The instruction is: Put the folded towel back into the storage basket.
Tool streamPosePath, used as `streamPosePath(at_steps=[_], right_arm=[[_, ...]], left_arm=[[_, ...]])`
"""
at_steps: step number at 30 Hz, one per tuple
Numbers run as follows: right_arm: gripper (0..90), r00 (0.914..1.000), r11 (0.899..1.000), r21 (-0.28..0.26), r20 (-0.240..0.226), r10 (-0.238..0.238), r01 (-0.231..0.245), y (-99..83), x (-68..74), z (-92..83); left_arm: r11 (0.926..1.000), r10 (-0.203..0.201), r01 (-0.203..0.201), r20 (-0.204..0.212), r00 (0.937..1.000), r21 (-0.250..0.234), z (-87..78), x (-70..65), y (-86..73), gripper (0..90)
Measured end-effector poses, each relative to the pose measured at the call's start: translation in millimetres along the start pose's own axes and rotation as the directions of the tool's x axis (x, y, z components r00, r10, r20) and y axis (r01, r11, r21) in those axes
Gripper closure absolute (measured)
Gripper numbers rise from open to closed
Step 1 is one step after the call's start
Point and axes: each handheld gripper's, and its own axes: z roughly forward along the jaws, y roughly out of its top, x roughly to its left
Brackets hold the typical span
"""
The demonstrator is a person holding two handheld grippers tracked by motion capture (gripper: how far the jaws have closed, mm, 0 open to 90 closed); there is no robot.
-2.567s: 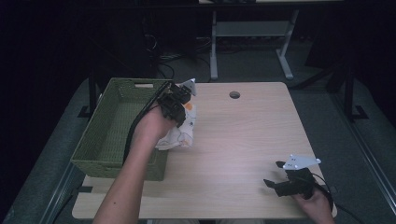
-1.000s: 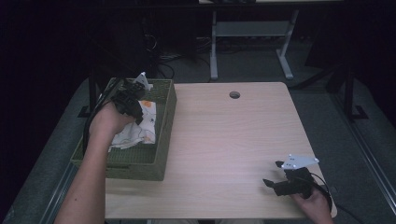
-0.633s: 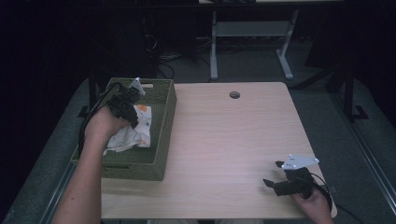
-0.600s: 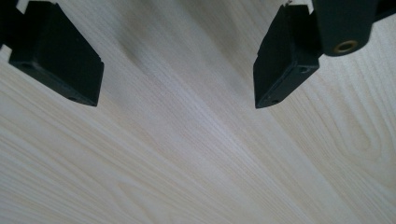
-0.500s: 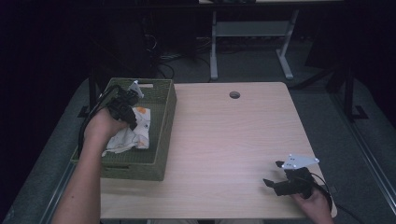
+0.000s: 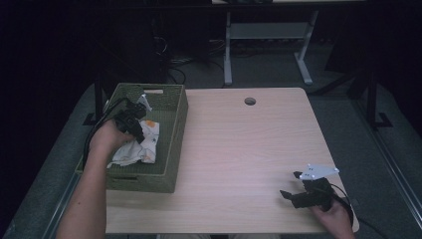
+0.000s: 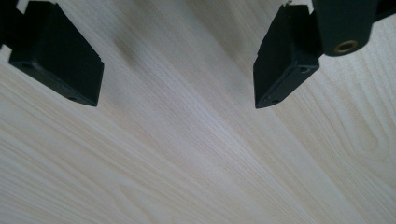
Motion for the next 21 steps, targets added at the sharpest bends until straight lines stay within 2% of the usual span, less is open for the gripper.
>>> streamPosePath(at_steps=[1,10,16,19,21], right_arm=[[15.9,1.0000,1.000,-0.001,0.002,-0.004,0.004,0.0,-0.1,0.2],[15.9,1.0000,1.000,0.001,0.000,0.001,-0.001,-0.2,-0.8,0.2],[15.9,1.0000,1.000,0.003,0.001,0.005,-0.005,-0.2,-1.0,0.2],[15.9,1.0000,1.000,0.004,0.001,0.005,-0.005,-0.2,-1.0,0.4],[15.9,1.0000,1.000,0.003,0.003,0.004,-0.004,-0.1,-1.3,1.0]], left_arm=[[0.9999,0.014,-0.014,-0.002,0.9999,0.001,2.6,0.4,0.2,79.9],[0.9988,0.048,-0.048,0.011,0.9988,0.009,23.1,2.5,0.0,79.4],[0.9968,0.079,-0.079,0.016,0.9967,-0.013,25.1,5.4,0.0,79.5],[0.9968,0.079,-0.079,0.015,0.9967,-0.008,26.0,7.2,0.3,79.5],[0.9956,0.094,-0.094,0.017,0.9954,-0.003,28.8,8.7,0.5,79.5]])
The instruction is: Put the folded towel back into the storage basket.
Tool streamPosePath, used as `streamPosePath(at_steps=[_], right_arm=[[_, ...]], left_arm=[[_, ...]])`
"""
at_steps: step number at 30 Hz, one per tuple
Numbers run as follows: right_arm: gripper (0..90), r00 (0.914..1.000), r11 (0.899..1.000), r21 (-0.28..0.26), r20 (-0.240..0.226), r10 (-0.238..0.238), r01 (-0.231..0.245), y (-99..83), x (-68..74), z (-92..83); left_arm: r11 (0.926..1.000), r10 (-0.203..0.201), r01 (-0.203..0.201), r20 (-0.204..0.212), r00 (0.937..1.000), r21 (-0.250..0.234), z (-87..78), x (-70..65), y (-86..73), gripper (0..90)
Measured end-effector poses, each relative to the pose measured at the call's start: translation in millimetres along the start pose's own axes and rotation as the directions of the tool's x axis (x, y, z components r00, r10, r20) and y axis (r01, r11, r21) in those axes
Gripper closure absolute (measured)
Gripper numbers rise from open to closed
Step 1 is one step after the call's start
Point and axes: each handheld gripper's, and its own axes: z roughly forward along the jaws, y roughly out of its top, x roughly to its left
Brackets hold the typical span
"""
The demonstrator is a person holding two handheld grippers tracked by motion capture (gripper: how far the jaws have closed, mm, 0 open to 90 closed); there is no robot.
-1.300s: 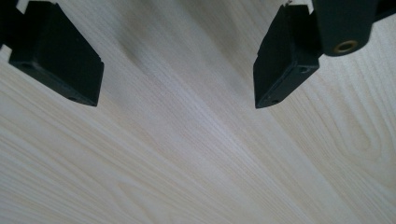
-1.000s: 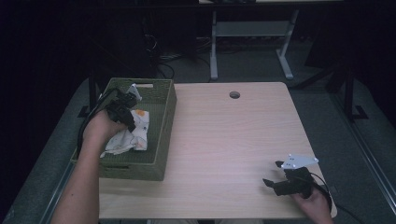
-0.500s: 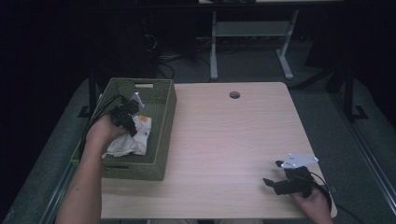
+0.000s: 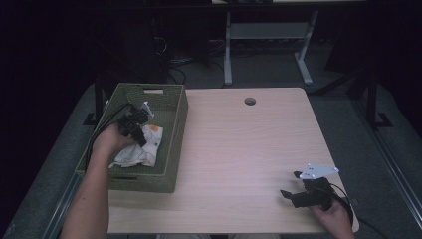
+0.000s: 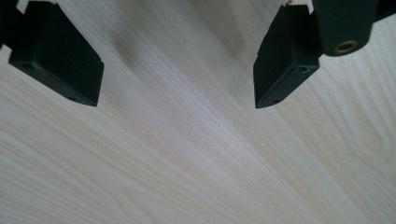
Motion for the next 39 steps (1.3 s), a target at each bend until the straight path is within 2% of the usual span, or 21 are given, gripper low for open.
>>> streamPosePath(at_steps=[6,7,8,9,11,20,24,25,27,32,33,34,37,38,39], right_arm=[[15.9,1.0000,1.000,0.007,0.003,-0.001,0.001,0.3,0.2,1.6],[15.9,1.0000,1.000,0.008,0.003,0.000,0.000,0.4,0.3,1.7],[15.9,1.0000,1.000,0.008,0.003,0.000,0.000,0.4,0.3,1.7],[15.9,1.0000,1.000,0.004,0.002,0.002,-0.002,0.5,0.3,1.6],[15.9,1.0000,1.000,0.002,0.002,0.001,-0.001,0.4,0.0,1.3],[15.9,1.0000,1.000,0.003,0.002,-0.004,0.004,1.0,1.2,1.4],[15.9,1.0000,1.000,0.001,0.002,-0.004,0.004,0.9,1.2,1.2],[15.9,1.0000,1.000,0.004,0.002,-0.006,0.006,0.9,1.4,1.4],[15.9,1.0000,1.000,0.005,0.000,-0.005,0.005,0.9,1.6,1.6],[15.9,1.0000,1.000,0.003,0.001,-0.005,0.005,1.0,1.5,1.4],[15.9,1.0000,1.000,0.002,0.001,-0.006,0.006,0.8,1.4,1.2],[15.9,1.0000,1.000,0.001,0.000,-0.006,0.006,0.8,1.5,1.2],[15.9,1.0000,1.000,0.002,0.000,-0.006,0.006,0.8,1.3,1.2],[15.9,1.0000,1.000,0.002,0.000,-0.006,0.006,0.9,1.2,1.4],[15.9,1.0000,1.000,0.003,0.000,-0.007,0.007,0.9,1.2,1.5]], left_arm=[[1.0000,0.006,-0.006,0.005,1.0000,-0.008,5.0,2.5,-0.3,78.1],[0.9998,-0.020,0.020,-0.003,0.9998,-0.004,6.7,2.9,-0.1,72.6],[0.9998,-0.020,0.020,-0.003,0.9998,-0.004,6.7,2.9,-0.1,60.6],[0.9981,-0.060,0.061,-0.034,0.9976,0.015,8.8,4.6,-0.4,59.8],[0.9968,-0.080,0.080,-0.044,0.9958,-0.005,8.1,6.4,-1.8,58.4],[0.9963,-0.082,0.084,-0.081,0.9933,0.019,10.5,7.9,-2.1,54.6],[0.9960,-0.081,0.084,-0.084,0.9932,0.031,12.6,7.5,-1.6,53.0],[0.9961,-0.080,0.083,-0.073,0.9941,0.030,12.8,7.2,-1.0,52.3],[0.9967,-0.073,0.075,-0.075,0.9945,0.031,13.7,6.0,0.1,53.6],[0.9958,-0.075,0.078,-0.079,0.9941,0.048,18.7,7.4,1.4,69.4],[0.9941,-0.095,0.098,-0.057,0.9939,0.048,23.7,10.0,0.3,72.2],[0.9933,-0.099,0.102,-0.052,0.9937,0.055,27.2,10.7,-0.4,75.0],[0.9924,-0.101,0.103,-0.033,0.9944,0.067,34.3,11.2,-1.6,78.7],[0.9908,-0.091,0.094,-0.035,0.9952,0.098,40.7,9.9,-1.0,81.4],[0.9903,-0.086,0.089,-0.030,0.9959,0.107,42.5,9.1,-0.1,82.2]])
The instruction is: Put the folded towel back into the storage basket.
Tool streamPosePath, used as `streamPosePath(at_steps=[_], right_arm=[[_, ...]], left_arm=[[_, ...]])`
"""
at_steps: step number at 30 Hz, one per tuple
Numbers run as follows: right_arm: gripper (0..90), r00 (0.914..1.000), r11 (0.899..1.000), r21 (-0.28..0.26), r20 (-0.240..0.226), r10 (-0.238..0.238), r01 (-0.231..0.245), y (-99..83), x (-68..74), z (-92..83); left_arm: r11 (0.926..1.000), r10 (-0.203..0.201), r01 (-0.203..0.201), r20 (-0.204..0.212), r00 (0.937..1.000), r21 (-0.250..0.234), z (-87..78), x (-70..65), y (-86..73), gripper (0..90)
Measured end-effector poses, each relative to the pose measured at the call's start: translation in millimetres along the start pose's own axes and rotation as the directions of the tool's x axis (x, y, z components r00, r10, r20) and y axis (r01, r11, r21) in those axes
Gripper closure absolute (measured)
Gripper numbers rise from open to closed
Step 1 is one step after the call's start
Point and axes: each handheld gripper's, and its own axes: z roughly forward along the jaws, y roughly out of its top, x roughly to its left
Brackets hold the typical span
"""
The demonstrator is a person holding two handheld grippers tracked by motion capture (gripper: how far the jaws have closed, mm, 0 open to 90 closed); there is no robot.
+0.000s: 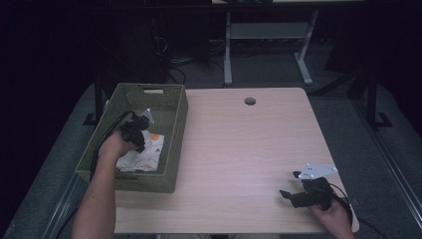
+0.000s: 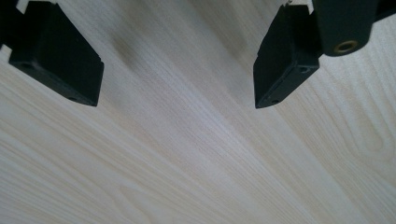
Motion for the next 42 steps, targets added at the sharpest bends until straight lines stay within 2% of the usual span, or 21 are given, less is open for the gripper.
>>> streamPosePath(at_steps=[5,7,8,10,14,15,16,17,18,20,23,27,32,33,34,35,36,37,38,39,42], right_arm=[[15.9,1.0000,1.000,0.000,0.000,0.001,-0.001,0.0,-0.1,-0.1],[15.9,1.0000,1.000,-0.001,0.000,0.002,-0.002,-0.1,-0.2,-0.2],[15.9,1.0000,1.000,-0.002,0.000,0.002,-0.002,-0.1,-0.3,-0.3],[15.9,1.0000,1.000,-0.003,0.001,0.000,0.000,-0.3,-0.4,-0.7],[15.9,1.0000,1.000,-0.001,0.002,0.003,-0.003,-0.4,-0.5,-1.3],[15.9,1.0000,1.000,-0.003,0.002,-0.001,0.001,-0.3,-0.4,-0.7],[15.9,1.0000,1.000,-0.002,0.002,0.001,-0.001,-0.2,0.0,-0.4],[15.9,1.0000,1.000,0.000,0.002,-0.001,0.001,0.0,0.1,-0.3],[15.9,1.0000,1.000,0.000,0.002,-0.001,0.001,0.2,0.3,-0.1],[15.9,1.0000,1.000,-0.001,0.003,-0.002,0.002,0.7,0.8,-0.2],[15.9,1.0000,1.000,-0.001,0.002,-0.002,0.002,1.0,1.0,-0.1],[15.9,1.0000,1.000,-0.001,0.002,-0.001,0.001,0.8,0.7,-0.4],[15.9,1.0000,1.000,-0.001,0.003,-0.001,0.001,0.1,-0.2,-0.6],[15.9,1.0000,1.000,-0.002,0.004,-0.001,0.001,-0.2,-0.5,-1.0],[15.9,1.0000,1.000,-0.002,0.004,-0.001,0.001,-0.2,-0.5,-1.0],[15.9,1.0000,1.000,-0.002,0.004,-0.002,0.002,-0.2,-0.7,-1.1],[15.9,1.0000,1.000,-0.002,0.004,-0.001,0.001,-0.3,-0.7,-1.5],[15.9,1.0000,1.000,-0.003,0.004,0.000,0.000,-0.3,-0.7,-1.5],[15.9,1.0000,1.000,-0.002,0.005,0.001,-0.001,-0.3,-0.8,-1.6],[15.9,1.0000,1.000,-0.002,0.005,0.000,0.000,-0.4,-0.8,-1.6],[15.9,1.0000,1.000,-0.002,0.006,0.001,-0.001,-0.4,-0.8,-1.6]], left_arm=[[0.9995,0.022,-0.023,0.056,0.9982,0.021,3.7,-4.9,4.7,86.3],[0.9990,0.020,-0.023,0.068,0.9975,0.039,6.1,-6.1,5.3,86.2],[0.9990,0.018,-0.020,0.059,0.9981,0.040,6.1,-6.4,5.4,85.2],[0.9996,0.006,-0.007,0.041,0.9991,0.026,3.0,-5.8,4.6,80.9],[1.0000,0.003,-0.003,0.065,0.9979,-0.005,-3.6,-7.2,2.1,77.8],[0.9997,0.005,-0.003,0.094,0.9955,-0.023,-7.1,-9.5,1.4,77.2],[0.9997,0.005,-0.003,0.094,0.9955,-0.023,-7.1,-9.5,1.4,76.0],[0.9993,0.017,-0.013,0.123,0.9923,-0.035,-8.8,-12.5,2.2,75.9],[0.9993,0.017,-0.013,0.123,0.9923,-0.035,-8.8,-12.5,2.2,75.7],[0.9984,0.049,-0.044,0.138,0.9893,-0.034,-7.6,-19.4,5.7,73.2],[0.9981,0.057,-0.053,0.145,0.9877,-0.033,-6.0,-22.6,8.5,71.3],[0.9982,0.059,-0.057,0.176,0.9825,-0.018,-0.9,-26.9,14.5,67.4],[0.9985,0.051,-0.054,0.177,0.9829,0.009,3.5,-29.0,18.1,61.7],[0.9974,0.061,-0.067,0.169,0.9837,0.028,6.4,-30.5,19.8,59.8],[0.9974,0.061,-0.067,0.169,0.9837,0.028,6.4,-30.5,19.8,58.2],[0.9980,0.048,-0.054,0.159,0.9861,0.033,9.1,-32.1,20.4,58.2],[0.9964,0.060,-0.068,0.142,0.9880,0.051,12.5,-33.3,21.9,57.4],[0.9975,0.047,-0.053,0.127,0.9908,0.046,13.6,-34.9,22.4,58.6],[0.9975,0.047,-0.053,0.127,0.9908,0.046,13.6,-34.9,22.4,61.8],[0.9975,0.047,-0.053,0.109,0.9929,0.047,12.9,-35.8,23.1,66.6],[0.9973,0.048,-0.054,0.110,0.9928,0.049,12.8,-35.3,23.2,83.6]])
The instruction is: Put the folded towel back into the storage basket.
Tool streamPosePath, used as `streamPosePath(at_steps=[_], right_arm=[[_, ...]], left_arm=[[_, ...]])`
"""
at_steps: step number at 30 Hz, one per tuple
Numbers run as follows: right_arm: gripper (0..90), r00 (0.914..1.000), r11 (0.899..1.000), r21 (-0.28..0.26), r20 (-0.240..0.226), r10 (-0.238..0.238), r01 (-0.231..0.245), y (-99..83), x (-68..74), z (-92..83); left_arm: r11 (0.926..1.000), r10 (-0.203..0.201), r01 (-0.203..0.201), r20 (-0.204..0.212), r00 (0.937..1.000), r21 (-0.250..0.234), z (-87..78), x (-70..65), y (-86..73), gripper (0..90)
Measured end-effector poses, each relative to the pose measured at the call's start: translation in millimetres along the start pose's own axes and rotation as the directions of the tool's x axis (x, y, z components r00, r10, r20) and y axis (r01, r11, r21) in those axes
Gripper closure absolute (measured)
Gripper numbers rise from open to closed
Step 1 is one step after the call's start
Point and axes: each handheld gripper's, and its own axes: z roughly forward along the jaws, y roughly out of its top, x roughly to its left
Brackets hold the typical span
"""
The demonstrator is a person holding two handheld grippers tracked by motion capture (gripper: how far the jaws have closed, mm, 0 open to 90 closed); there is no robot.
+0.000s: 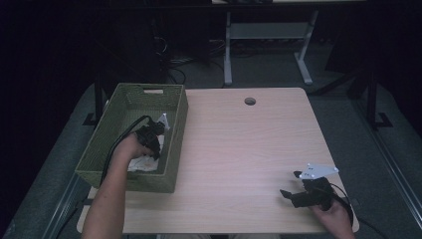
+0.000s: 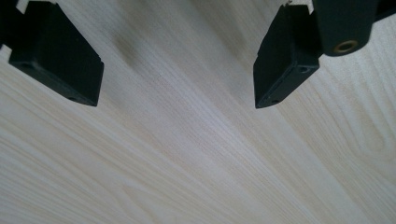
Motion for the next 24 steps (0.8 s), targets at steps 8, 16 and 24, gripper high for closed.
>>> streamPosePath(at_steps=[8,16,24], right_arm=[[15.9,1.0000,1.000,-0.002,0.003,0.000,0.000,-0.4,-0.6,-0.4],[15.9,1.0000,1.000,-0.001,0.001,-0.001,0.001,0.5,0.7,-0.3],[15.9,1.0000,1.000,0.000,0.000,-0.007,0.007,0.9,2.0,0.2]], left_arm=[[0.9912,-0.042,0.057,0.123,0.9915,-0.119,-16.1,4.4,-3.4,88.0],[0.9904,-0.074,0.087,0.116,0.9905,-0.108,-19.8,3.4,-2.6,67.0],[0.9777,-0.107,0.114,0.048,0.9931,-0.176,-36.3,9.2,-14.9,66.0]])
